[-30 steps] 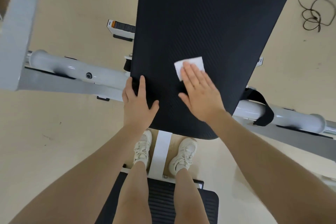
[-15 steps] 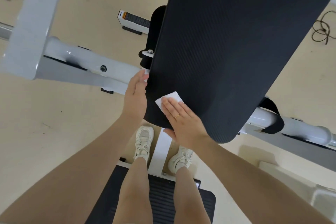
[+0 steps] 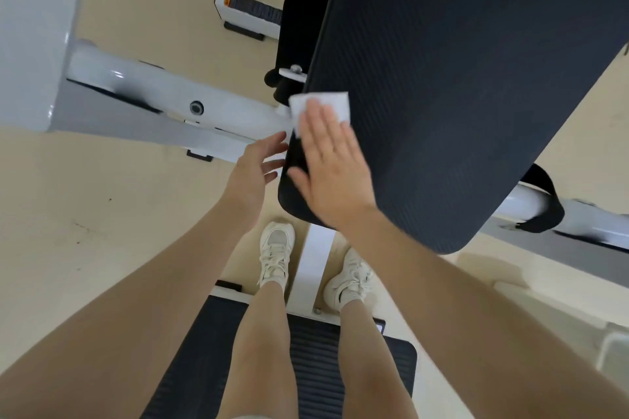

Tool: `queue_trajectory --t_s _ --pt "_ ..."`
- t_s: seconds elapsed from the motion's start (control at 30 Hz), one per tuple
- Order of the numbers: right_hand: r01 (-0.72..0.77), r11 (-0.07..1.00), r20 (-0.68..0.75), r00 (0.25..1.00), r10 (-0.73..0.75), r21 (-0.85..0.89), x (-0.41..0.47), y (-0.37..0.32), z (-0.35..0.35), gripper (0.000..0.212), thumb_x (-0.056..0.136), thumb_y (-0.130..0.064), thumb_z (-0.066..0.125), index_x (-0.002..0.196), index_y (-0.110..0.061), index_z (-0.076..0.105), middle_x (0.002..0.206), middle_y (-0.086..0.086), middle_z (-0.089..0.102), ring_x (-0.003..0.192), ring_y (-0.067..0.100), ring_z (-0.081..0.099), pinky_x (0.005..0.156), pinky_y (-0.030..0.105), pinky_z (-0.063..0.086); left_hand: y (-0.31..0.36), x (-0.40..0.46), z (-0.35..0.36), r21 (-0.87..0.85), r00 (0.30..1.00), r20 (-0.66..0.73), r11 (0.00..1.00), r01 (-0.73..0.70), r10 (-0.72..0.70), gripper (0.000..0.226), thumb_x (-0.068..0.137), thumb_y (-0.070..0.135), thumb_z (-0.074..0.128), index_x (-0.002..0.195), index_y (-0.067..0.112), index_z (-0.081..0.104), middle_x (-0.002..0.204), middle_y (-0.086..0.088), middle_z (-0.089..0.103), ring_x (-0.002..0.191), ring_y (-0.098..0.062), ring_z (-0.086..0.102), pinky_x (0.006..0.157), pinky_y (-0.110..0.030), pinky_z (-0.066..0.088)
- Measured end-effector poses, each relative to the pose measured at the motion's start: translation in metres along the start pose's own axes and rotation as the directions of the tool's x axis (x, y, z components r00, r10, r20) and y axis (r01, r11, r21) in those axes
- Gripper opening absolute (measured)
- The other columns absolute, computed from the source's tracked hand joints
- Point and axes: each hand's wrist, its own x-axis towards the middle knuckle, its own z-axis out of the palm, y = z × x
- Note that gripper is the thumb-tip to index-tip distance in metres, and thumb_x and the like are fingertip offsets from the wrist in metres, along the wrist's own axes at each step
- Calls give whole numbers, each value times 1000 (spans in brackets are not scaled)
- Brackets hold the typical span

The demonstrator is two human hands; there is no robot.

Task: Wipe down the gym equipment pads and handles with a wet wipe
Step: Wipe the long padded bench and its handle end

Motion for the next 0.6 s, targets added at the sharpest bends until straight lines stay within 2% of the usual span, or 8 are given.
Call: queue_trajectory --t_s 0.07,0.13,0.2,0.27,0.33,0.43,0.6 --pt "106 994 95 990 -103 -25 -30 -21 21 68 95 -47 22 147 -5 5 156 10 2 143 23 -7 116 38 -7 -12 -1 -4 7 999 29 1000 -28 28 40 81 40 35 105 26 63 117 1 62 103 -10 59 89 -27 44" --pt "192 979 200 964 -176 -63 -65 -38 43 71 96 -50 21 147 -6 -2 153 9 -11 141 23 -17 115 38 -15 -23 -3 -9 46 997 59 997 -57 54 42 91 36 28 114 26 62 123 3 60 110 -8 58 92 -26 43" --pt "228 965 272 944 -188 -127 -97 -48 63 71 95 -50 24 148 -6 4 154 9 -8 142 21 -10 115 37 -14 -27 -3 -13 82 995 67 994 -74 68 45 95 35 22 120 27 59 127 8 59 116 -8 55 96 -28 41" --pt "243 959 306 933 -189 -148 -116 -46 75 64 96 -46 18 148 -8 11 154 8 -4 143 17 -1 116 37 -15 -26 -4 -11 102 995 57 991 -83 78 42 89 41 28 114 32 60 124 11 60 116 -7 54 96 -27 41" --pt "217 966 249 952 -176 -144 -121 -37 80 61 97 -40 11 148 -6 6 155 7 -1 144 15 4 116 36 -13 -24 -5 -5 113 993 58 988 -109 103 38 85 43 31 107 36 60 120 14 61 114 -5 55 91 -22 43" --pt "94 990 112 990 -82 -107 -105 -23 70 62 96 -36 12 147 -5 -6 155 5 1 142 15 -2 116 34 -10 -26 -11 0 130 985 60 977 -166 160 33 95 35 28 110 37 57 117 18 60 112 -1 55 86 -17 43" --pt "13 998 12 1000 -12 -56 -81 3 46 63 95 -40 21 146 -6 6 153 5 7 142 16 6 116 32 -6 -28 -17 7 102 986 6 981 -164 164 32 100 28 31 121 31 55 122 15 60 116 -1 53 95 -20 41"
